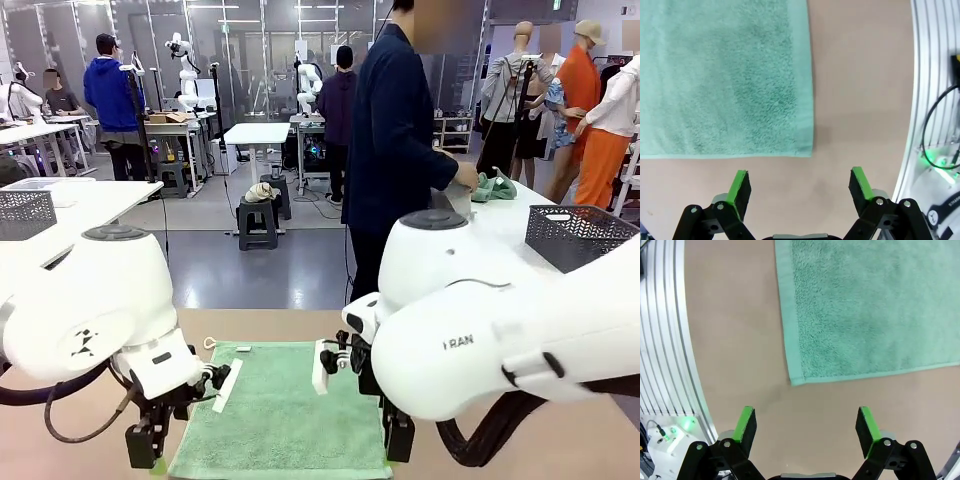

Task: Fold the towels and place them in the basket.
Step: When a person lays out a Towel with hook on the table, fold it in half twice.

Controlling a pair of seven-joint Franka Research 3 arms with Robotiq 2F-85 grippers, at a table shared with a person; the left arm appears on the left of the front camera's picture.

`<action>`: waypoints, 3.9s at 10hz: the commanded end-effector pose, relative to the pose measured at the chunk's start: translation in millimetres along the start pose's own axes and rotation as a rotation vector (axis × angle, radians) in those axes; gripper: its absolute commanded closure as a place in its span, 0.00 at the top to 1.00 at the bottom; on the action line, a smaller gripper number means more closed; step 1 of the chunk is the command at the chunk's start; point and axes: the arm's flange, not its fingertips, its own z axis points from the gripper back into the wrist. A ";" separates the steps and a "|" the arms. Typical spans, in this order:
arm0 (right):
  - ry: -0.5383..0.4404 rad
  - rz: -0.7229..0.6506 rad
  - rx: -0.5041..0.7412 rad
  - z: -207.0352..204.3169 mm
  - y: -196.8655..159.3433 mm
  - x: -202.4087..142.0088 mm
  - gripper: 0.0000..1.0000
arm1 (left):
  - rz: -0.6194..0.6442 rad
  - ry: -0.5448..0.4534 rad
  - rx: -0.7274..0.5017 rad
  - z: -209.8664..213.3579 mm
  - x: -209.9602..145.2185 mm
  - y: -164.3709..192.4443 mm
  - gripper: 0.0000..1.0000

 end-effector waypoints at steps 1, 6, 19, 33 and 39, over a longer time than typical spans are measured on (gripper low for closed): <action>0.040 -0.014 -0.006 -28.3 22.6 -23.5 1.00 | 0.014 -0.029 0.006 -12.5 4.7 -2.7 1.00; 0.043 0.016 -0.028 -50.6 16.7 -20.4 1.00 | 0.020 -0.048 0.000 -42.2 3.2 3.1 1.00; 0.036 0.013 0.067 -76.6 21.2 -12.8 1.00 | 0.028 -0.001 -0.022 -48.7 -0.8 -9.1 1.00; 0.053 0.033 -0.003 -83.3 16.2 -12.7 0.51 | 0.035 0.017 0.019 -49.6 -1.6 -8.5 0.42; 0.061 0.026 0.010 -81.2 14.5 -12.4 0.13 | 0.028 0.030 0.025 -47.0 -1.3 -8.1 0.12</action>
